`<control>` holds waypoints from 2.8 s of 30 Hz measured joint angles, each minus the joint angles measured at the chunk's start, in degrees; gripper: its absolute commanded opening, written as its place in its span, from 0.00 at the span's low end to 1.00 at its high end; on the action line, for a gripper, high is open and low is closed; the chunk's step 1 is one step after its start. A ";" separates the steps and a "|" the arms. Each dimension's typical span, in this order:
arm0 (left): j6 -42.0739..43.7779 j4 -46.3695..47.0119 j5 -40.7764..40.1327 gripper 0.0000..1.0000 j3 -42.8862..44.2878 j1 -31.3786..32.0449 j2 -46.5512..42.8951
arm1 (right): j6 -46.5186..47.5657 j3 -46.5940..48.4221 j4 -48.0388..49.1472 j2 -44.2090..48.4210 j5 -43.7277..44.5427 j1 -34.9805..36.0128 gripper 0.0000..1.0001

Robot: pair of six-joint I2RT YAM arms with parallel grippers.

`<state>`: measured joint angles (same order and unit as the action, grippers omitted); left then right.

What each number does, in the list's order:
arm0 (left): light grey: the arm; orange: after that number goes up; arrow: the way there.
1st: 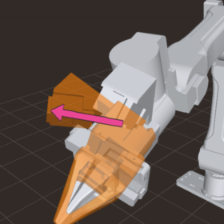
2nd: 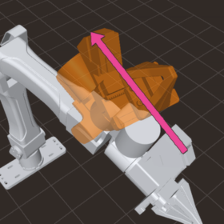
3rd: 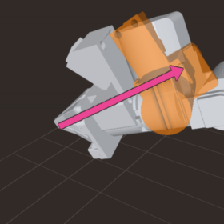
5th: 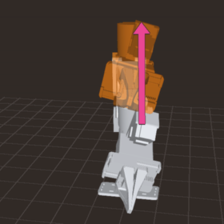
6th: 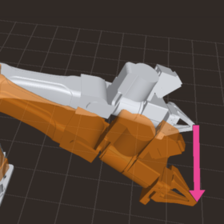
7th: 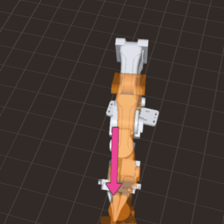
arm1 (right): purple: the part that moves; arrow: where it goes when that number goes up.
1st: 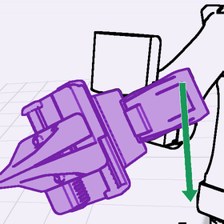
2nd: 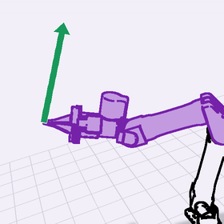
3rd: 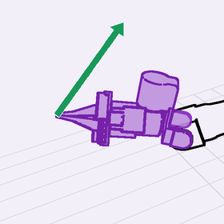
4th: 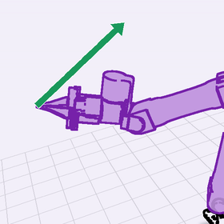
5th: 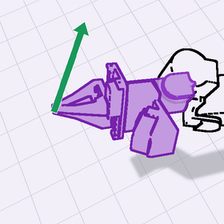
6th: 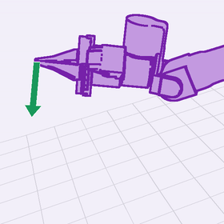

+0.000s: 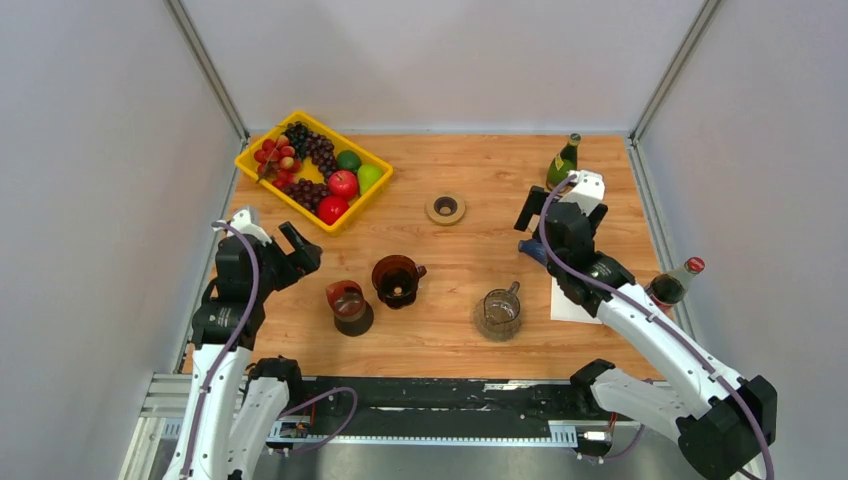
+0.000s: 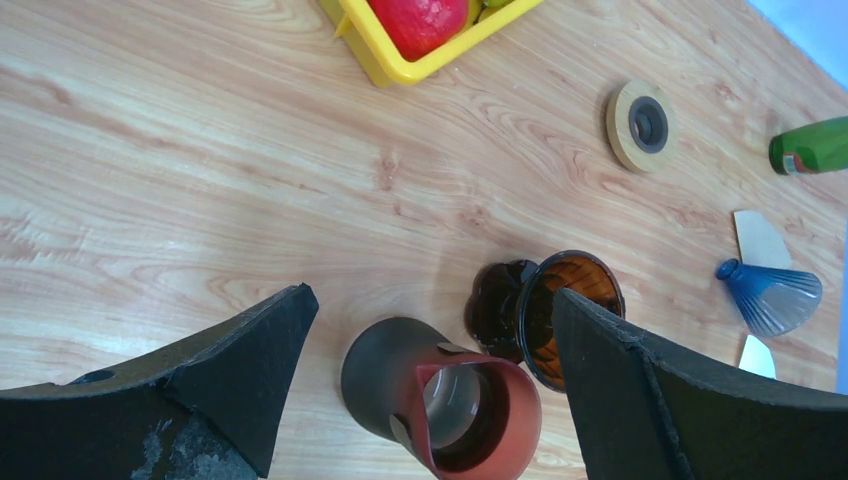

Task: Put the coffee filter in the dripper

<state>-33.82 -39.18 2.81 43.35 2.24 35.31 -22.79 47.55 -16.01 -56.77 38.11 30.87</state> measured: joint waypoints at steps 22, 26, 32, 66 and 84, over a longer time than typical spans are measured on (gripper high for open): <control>-0.28 -0.31 2.05 1.00 -0.44 0.00 -0.52 | 5.14 -7.08 6.03 9.20 -17.07 0.00 1.00; 0.11 0.26 3.56 1.00 -0.79 0.00 0.81 | 5.03 -7.78 5.79 11.80 -21.40 0.00 1.00; 0.04 2.73 6.82 1.00 -3.23 0.00 0.92 | 3.69 -7.74 4.74 13.05 -25.05 0.00 1.00; -2.01 11.34 13.42 1.00 -9.60 0.00 3.87 | 0.44 -0.76 -4.94 -1.97 -34.60 0.00 1.00; -2.10 12.83 14.91 1.00 -10.10 0.00 4.57 | -0.98 20.96 -5.05 -36.63 -27.78 0.00 0.98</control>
<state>-35.92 -26.35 17.72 33.26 2.24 39.88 -23.77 68.51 -21.06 -93.41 10.33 30.87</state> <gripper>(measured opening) 1.000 0.995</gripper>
